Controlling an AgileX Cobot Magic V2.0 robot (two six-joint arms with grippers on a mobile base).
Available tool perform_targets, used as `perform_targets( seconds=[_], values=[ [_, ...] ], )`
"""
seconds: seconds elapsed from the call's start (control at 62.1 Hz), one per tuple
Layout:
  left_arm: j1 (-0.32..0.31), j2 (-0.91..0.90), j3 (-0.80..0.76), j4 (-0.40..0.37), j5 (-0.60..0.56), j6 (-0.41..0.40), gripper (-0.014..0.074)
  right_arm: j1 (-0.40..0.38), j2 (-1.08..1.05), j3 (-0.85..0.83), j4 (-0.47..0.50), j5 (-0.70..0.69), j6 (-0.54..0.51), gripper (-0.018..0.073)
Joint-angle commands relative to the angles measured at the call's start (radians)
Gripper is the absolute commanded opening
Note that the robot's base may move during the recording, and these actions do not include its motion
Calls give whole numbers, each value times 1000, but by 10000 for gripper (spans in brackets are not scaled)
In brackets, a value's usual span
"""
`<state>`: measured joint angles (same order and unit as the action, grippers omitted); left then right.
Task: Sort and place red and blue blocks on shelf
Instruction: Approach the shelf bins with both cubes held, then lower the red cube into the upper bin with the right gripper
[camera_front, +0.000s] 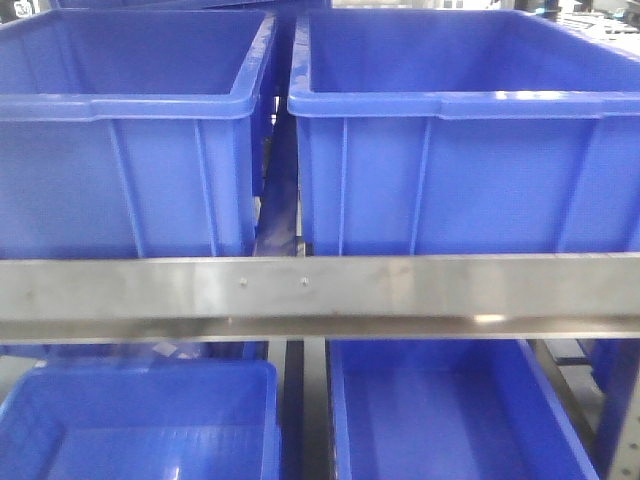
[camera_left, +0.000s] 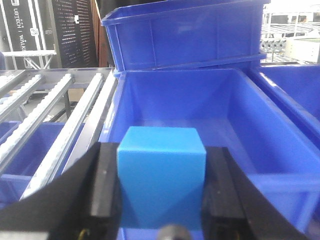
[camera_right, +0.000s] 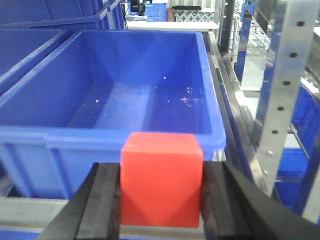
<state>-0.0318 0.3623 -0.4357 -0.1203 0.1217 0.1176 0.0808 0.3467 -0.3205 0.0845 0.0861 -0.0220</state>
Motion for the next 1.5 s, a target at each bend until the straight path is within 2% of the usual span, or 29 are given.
perform_targets(
  seconds=[0.0,1.481],
  values=[
    [-1,11,-37,-7,-89,-4,125,-4,4,-30,-1,-86,-4,48],
    [-1,11,-37,-7,-89,-4,125,-4,5,-30,-1,-86,-4,48]
  ],
)
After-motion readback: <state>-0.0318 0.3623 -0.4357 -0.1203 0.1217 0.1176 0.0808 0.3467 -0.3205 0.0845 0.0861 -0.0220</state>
